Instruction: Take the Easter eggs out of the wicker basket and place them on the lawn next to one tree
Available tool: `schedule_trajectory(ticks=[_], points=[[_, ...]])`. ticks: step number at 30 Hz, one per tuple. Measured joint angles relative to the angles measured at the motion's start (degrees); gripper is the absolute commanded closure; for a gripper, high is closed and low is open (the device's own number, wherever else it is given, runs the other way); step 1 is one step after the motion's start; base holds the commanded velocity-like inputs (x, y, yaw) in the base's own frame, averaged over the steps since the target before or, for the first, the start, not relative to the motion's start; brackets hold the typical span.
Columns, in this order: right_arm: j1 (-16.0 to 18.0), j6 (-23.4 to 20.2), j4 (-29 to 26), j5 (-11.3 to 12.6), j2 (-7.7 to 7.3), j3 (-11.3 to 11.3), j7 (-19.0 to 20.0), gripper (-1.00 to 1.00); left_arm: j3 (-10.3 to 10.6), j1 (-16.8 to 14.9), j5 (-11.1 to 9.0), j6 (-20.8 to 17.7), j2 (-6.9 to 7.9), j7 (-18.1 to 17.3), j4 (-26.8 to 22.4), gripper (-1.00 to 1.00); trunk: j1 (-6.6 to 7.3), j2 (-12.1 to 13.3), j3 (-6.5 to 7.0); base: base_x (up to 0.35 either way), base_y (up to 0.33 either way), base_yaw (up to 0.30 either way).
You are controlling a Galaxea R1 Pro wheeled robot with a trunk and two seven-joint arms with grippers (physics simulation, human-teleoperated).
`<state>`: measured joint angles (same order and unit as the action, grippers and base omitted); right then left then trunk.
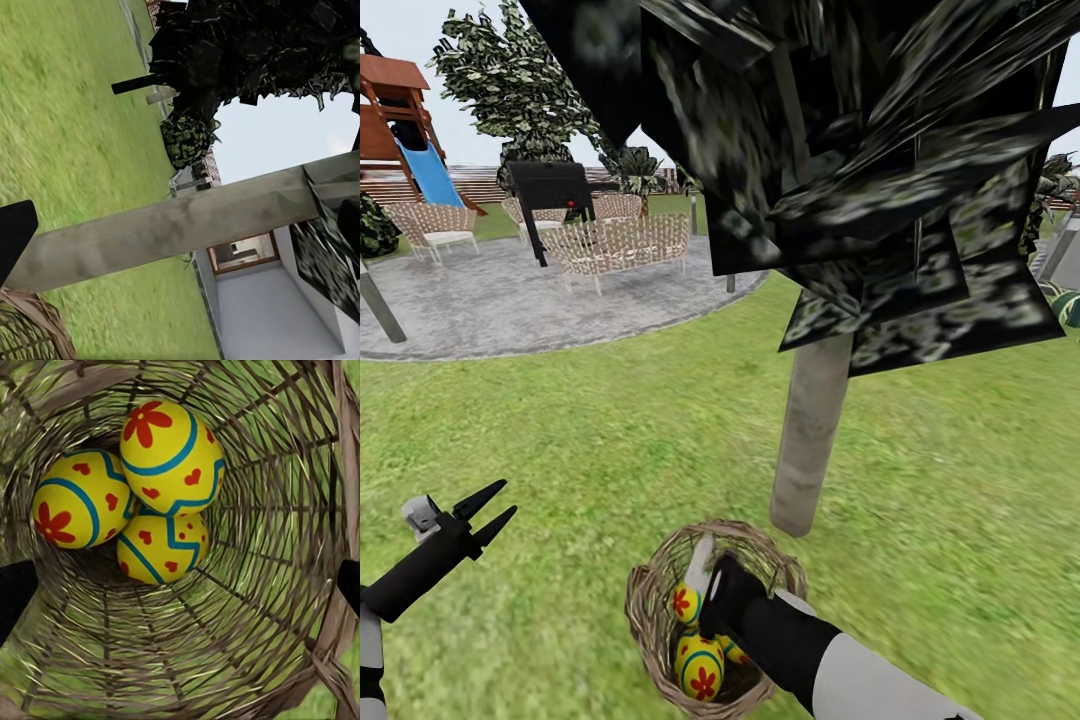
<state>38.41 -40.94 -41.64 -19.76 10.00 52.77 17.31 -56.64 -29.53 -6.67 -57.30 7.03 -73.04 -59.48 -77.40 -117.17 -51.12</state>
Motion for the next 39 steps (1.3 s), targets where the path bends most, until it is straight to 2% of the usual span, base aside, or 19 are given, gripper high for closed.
schedule_trajectory(ticks=[3,8,9,11,13,14,16,19,21,25,39], points=[[0.5,0.5,0.3,-1.6,0.0,0.0,3.7,-1.0,0.0,0.0,0.0,0.0,-0.02,0.0,0.0,-1.0,0.0,0.0,0.0,0.005,-0.002,0.0],[2.8,1.2,0.5,-10.1,0.0,0.1,14.6,-1.0,0.0,0.0,0.0,0.0,-0.02,0.0,-0.1,-1.0,0.0,0.0,0.0,0.0,0.0,0.0],[3.3,1.3,0.4,-14.1,0.0,0.1,19.2,-1.0,0.0,0.0,0.0,0.0,-0.01,0.0,0.0,-1.0,0.0,0.0,0.0,0.0,0.0,0.0],[4.4,1.8,0.0,-17.9,0.0,0.0,22.5,-1.0,0.1,0.0,0.0,0.0,0.0,0.1,0.0,-1.0,-0.43,-0.8,-0.35,0.0,0.0,0.0],[5.3,3.2,-0.2,-19.9,0.0,0.0,24.2,-1.0,0.1,0.0,0.0,0.0,0.0,0.1,0.0,-1.0,-0.87,-1.6,-0.71,0.0,0.0,0.0],[5.9,5.7,-0.2,-20.9,0.0,0.0,24.8,-1.0,0.1,0.0,0.0,0.0,0.0,0.1,-0.1,-1.0,-1.09,-2.0,-0.89,0.0,0.0,0.0],[6.3,8.8,-0.2,-21.5,0.0,0.0,25.2,-1.0,0.1,0.0,0.0,0.0,-0.03,0.0,0.0,-1.0,-1.53,-2.8,-1.25,0.0,0.0,0.0],[6.4,10.7,-0.5,-21.7,0.0,0.0,25.2,-1.0,0.3,0.0,0.0,0.0,-0.88,0.1,0.0,-1.0,-2.19,-4.0,-1.79,0.0,0.0,0.0],[6.5,11.8,-2.1,-21.7,0.0,-0.1,25.0,-1.0,2.0,0.0,0.0,0.0,-1.37,0.1,0.0,-1.0,-2.63,-4.8,-2.15,0.0,0.0,0.0],[6.6,12.5,-5.0,-21.7,0.0,-0.4,25.1,-1.0,3.5,0.0,0.0,0.0,-1.51,0.1,0.0,-1.0,-3.51,-6.4,-2.87,0.0,0.0,0.0],[6.5,12.5,-6.6,-21.6,0.0,-0.4,24.5,-1.0,3.7,0.0,-0.1,-0.1,-1.67,0.0,0.0,-1.0,-6.58,-12.0,-5.38,0.0,0.0,0.0]])
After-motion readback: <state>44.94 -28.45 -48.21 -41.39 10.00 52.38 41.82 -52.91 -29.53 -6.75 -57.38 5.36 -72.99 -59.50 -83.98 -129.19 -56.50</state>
